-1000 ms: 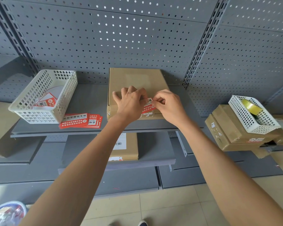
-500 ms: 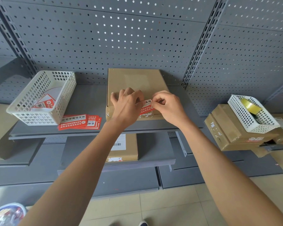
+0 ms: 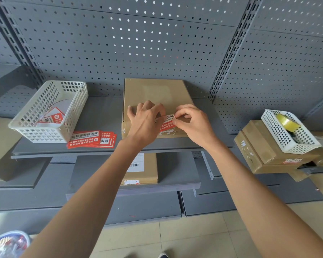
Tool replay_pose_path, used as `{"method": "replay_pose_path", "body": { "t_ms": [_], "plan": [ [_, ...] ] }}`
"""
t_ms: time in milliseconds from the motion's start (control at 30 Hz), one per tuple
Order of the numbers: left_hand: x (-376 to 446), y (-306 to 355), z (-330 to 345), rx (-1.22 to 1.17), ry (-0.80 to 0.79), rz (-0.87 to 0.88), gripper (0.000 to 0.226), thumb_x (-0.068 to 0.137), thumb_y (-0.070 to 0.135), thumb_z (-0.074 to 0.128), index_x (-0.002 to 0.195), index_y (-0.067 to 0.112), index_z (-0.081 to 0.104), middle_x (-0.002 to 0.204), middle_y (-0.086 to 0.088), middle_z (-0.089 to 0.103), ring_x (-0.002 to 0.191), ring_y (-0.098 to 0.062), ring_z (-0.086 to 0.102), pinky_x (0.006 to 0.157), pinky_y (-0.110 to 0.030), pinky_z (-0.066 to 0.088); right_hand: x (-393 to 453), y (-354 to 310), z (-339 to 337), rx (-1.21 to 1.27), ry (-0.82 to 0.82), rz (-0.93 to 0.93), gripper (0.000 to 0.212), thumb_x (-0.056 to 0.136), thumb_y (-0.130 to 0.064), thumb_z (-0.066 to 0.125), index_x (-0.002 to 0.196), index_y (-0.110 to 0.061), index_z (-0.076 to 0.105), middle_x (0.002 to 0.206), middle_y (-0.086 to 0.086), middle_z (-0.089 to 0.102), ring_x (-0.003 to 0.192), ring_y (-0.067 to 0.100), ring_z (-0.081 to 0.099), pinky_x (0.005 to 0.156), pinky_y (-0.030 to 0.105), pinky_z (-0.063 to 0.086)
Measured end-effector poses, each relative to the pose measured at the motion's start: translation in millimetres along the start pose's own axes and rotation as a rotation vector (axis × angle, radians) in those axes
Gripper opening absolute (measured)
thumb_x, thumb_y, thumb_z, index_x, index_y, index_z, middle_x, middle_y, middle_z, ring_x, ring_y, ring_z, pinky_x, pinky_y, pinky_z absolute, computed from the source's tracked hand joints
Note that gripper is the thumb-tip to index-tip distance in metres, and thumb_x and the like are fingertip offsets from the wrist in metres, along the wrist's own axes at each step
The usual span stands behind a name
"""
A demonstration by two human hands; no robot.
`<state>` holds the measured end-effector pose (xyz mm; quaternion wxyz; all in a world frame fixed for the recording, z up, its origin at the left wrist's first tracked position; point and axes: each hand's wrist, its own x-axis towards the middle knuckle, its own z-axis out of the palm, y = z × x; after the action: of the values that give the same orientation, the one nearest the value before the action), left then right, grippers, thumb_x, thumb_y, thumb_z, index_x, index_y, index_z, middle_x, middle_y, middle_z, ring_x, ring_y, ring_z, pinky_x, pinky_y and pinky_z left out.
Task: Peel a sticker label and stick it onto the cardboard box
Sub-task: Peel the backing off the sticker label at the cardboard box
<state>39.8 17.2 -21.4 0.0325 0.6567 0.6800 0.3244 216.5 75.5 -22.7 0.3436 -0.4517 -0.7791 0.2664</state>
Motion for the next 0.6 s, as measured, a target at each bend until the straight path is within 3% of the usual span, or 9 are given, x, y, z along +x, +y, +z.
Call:
{"method": "replay_pose_path", "body": {
  "t_ms": [100, 300, 500, 600],
  "plan": [
    [-0.5, 0.2, 0.4, -0.005, 0.011, 0.009, 0.008, 0.097, 0.031, 0.06, 0.1, 0.026, 0.064, 0.102, 0.007, 0.046, 0.105, -0.027, 0.048, 0.111, -0.057, 0.017, -0.5, 0.2, -0.6, -0.012, 0.018, 0.009, 0.016, 0.081, -0.017, 0.081, 0.095, -0.013, 0.074, 0.114, -0.008, 0.066, 0.093, -0.006, 0.06, 0.083, 0.0, 0.041],
    [-0.4, -0.9, 0.9, -0.006, 0.013, 0.015, 0.005, 0.097, 0.028, 0.058, 0.099, 0.027, 0.063, 0.103, 0.003, 0.052, 0.103, -0.026, 0.049, 0.109, -0.056, 0.021, 0.9, -0.8, -2.1, -0.029, -0.01, -0.007, 0.001, 0.083, -0.015, 0.077, 0.083, -0.015, 0.077, 0.108, -0.004, 0.069, 0.096, -0.004, 0.061, 0.082, 0.003, 0.042],
    [0.0, -1.8, 1.0, -0.009, 0.021, 0.0, 0.011, 0.095, 0.031, 0.061, 0.106, 0.028, 0.061, 0.104, 0.0, 0.055, 0.103, -0.026, 0.05, 0.106, -0.048, 0.019, 0.8, -1.5, -1.5, 0.01, -0.029, 0.011, 0.009, 0.083, -0.015, 0.077, 0.077, -0.022, 0.074, 0.112, -0.005, 0.068, 0.099, 0.001, 0.062, 0.087, 0.011, 0.044],
    [-0.4, -3.4, -0.8, -0.006, 0.0, 0.008, 0.013, 0.093, 0.036, 0.065, 0.103, 0.028, 0.063, 0.103, 0.004, 0.052, 0.104, -0.024, 0.05, 0.107, -0.047, 0.017, 0.6, -2.7, -1.9, 0.02, -0.038, 0.02, 0.012, 0.083, -0.015, 0.076, 0.076, -0.023, 0.072, 0.114, -0.005, 0.068, 0.101, 0.002, 0.062, 0.087, 0.01, 0.044]
  ]
}}
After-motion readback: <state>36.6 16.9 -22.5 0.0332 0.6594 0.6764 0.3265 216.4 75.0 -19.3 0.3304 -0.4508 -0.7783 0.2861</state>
